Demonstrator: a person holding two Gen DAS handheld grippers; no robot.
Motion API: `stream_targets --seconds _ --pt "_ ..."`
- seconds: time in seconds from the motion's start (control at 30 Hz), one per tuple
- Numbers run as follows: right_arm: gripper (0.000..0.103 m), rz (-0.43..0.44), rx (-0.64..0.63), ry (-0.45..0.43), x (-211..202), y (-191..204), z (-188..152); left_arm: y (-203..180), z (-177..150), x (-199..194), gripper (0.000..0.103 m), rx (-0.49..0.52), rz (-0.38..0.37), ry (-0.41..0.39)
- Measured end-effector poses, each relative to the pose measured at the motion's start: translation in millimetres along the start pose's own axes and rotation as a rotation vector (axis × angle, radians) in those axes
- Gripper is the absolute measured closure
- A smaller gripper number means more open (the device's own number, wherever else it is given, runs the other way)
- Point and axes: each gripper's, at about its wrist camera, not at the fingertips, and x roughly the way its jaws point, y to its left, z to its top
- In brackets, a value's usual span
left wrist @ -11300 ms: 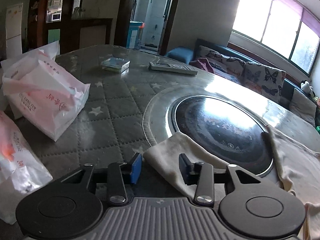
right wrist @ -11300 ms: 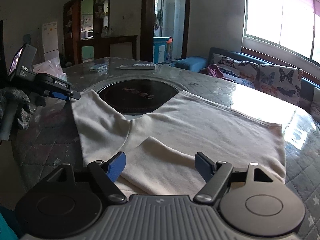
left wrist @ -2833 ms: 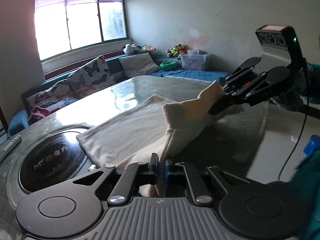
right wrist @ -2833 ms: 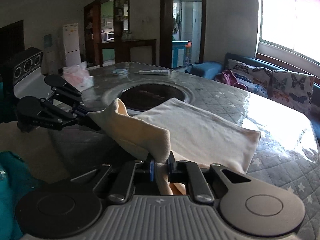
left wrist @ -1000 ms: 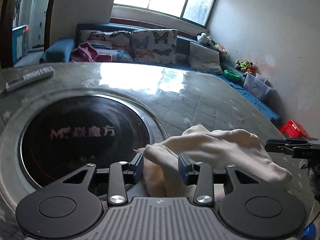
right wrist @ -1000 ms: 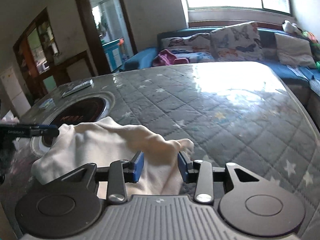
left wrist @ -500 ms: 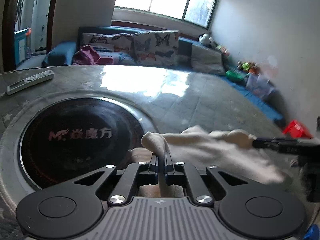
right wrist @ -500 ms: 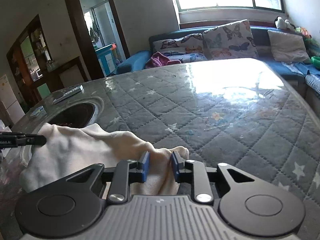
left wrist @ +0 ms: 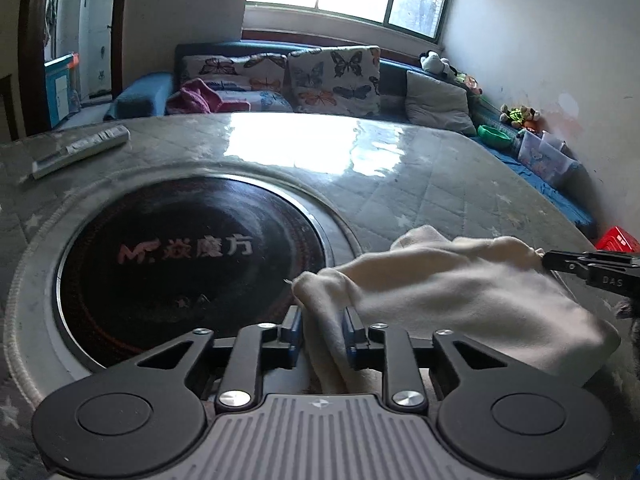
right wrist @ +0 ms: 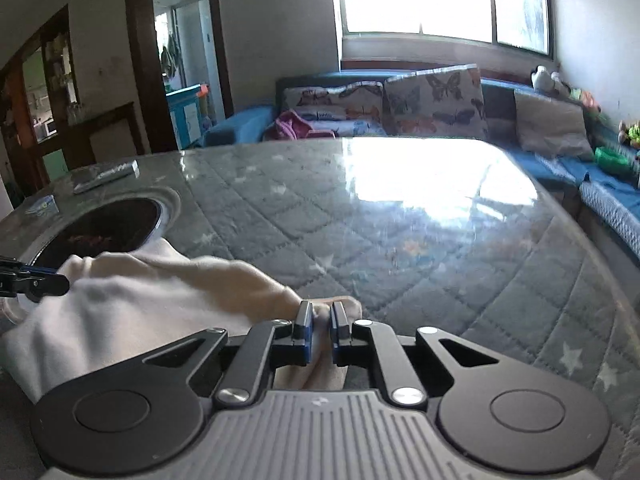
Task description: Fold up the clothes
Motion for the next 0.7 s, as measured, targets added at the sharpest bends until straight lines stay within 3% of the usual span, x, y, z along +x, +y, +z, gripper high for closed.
stream_targets --seconds 0.1,0.23,0.4,0.5,0.7 --pt "0.093 0.048 -0.025 -0.017 -5 9 8 -3 7 -9 0.078 -0.006 -0.003 -0.029" --pt "0.092 0.136 -0.059 -0.004 3 23 17 -23 19 -15 0.081 0.019 -0.065 -0.068" --pt "0.091 0.146 -0.081 0.023 25 38 21 -55 31 9 0.08 0.062 -0.141 -0.051" --pt "0.081 0.137 -0.091 0.036 35 42 22 -66 35 29 0.08 0.066 -0.162 -0.028" --pt "0.079 0.128 -0.082 0.055 44 40 16 -65 32 61 0.08 0.041 -0.139 0.034"
